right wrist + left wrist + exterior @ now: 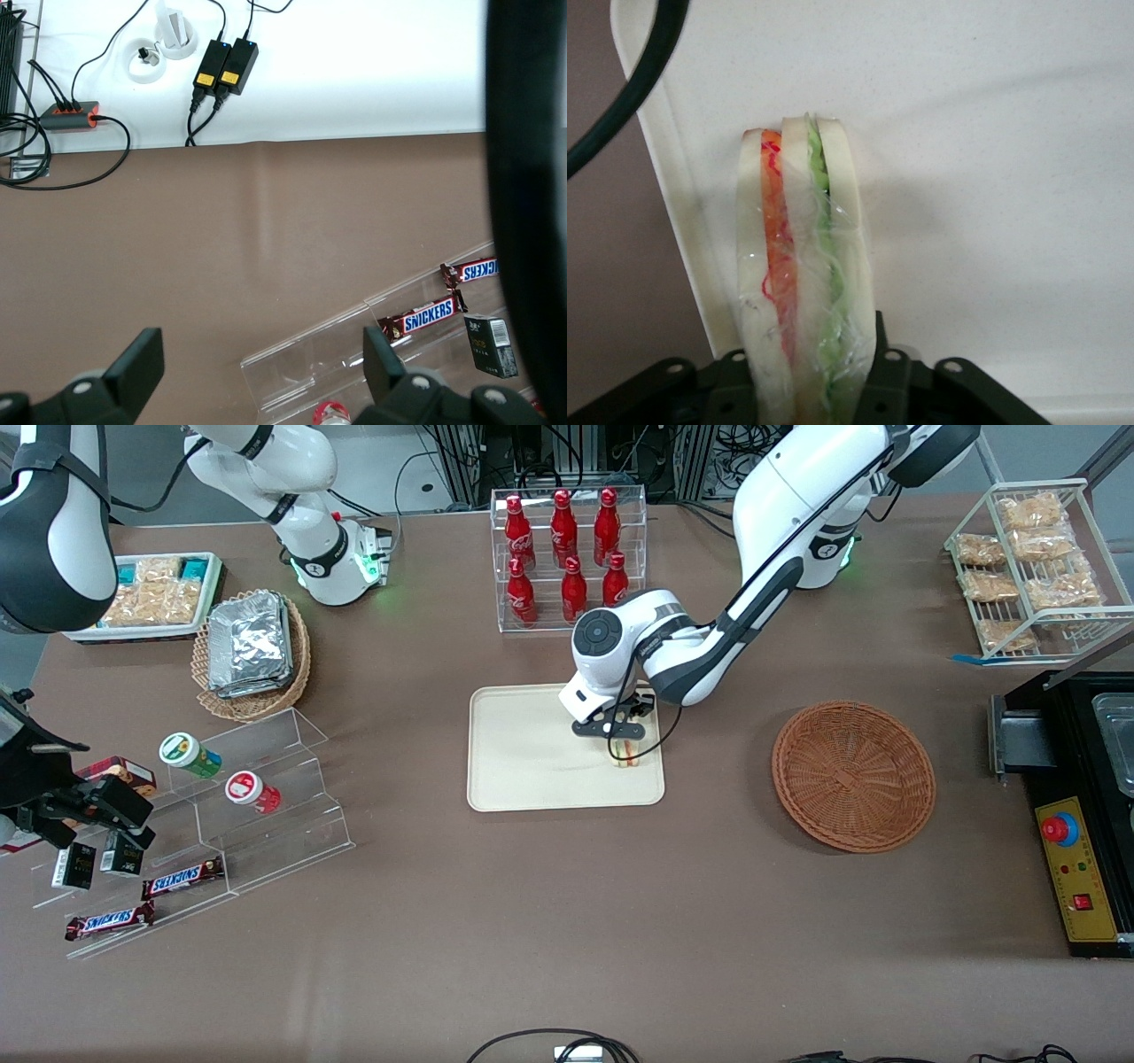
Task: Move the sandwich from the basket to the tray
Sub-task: 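Lower the sandwich onto the cream tray and open the left gripper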
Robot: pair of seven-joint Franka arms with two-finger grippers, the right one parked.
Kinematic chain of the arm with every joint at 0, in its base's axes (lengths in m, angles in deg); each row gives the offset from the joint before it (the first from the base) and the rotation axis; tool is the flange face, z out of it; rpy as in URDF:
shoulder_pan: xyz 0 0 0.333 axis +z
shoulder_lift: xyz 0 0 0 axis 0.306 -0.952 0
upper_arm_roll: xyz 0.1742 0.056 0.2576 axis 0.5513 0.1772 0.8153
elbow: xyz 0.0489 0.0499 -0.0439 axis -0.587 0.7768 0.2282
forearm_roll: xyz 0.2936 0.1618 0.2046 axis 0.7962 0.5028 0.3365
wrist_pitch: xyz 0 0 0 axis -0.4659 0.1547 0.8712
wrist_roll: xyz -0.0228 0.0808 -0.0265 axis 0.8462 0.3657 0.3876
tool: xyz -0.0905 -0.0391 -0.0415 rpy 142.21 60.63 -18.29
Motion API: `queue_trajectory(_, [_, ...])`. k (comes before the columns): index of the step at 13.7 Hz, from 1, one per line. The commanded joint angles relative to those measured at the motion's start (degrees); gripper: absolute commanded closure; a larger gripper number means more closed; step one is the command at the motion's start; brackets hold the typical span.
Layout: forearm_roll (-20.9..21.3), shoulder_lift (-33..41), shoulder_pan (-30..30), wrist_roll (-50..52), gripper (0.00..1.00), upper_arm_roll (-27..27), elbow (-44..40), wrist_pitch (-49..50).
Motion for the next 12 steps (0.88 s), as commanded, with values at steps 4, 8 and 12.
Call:
queue_trajectory(4, [1.3, 0.5, -0.8, 2.1, 0.01, 0.4, -1.7, 1.2])
queue_trajectory(8, [0.3, 2.3, 0.4, 3.7, 0.01, 0.6, -8.6, 8.1])
queue_trajectory(12, [-2.2, 2.6, 3.7, 3.6, 0.01, 0.5, -17.1, 15.9])
